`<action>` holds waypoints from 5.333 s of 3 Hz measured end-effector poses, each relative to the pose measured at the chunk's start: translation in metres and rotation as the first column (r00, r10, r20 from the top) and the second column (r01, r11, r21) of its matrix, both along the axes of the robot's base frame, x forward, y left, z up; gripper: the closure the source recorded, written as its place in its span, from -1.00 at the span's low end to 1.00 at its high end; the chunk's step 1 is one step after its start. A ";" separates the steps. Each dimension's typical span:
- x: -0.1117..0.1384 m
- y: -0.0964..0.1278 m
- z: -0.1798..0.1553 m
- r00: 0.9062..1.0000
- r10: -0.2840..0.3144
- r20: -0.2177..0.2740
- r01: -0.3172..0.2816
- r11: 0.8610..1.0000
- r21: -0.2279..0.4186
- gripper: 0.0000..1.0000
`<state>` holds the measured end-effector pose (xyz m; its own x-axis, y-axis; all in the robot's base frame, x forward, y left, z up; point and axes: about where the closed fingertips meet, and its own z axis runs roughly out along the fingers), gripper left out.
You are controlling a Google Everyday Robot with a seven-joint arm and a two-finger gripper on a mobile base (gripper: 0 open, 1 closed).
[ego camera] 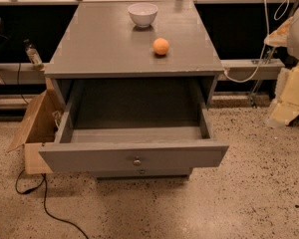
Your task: Place orange into top drawer
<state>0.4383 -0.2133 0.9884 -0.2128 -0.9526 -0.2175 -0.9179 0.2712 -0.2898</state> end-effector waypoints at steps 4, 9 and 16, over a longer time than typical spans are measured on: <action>0.144 -0.039 -0.041 0.945 -0.311 0.101 0.249 0.886 0.392 -1.00; 0.281 0.038 -0.070 0.927 -0.369 0.072 0.216 0.681 0.700 -1.00; 0.390 0.160 -0.136 0.921 -0.390 -0.003 0.281 0.658 0.699 -0.17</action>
Offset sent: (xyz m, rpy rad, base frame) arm 0.0951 -0.0281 -0.0389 0.2526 -0.1414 -0.2181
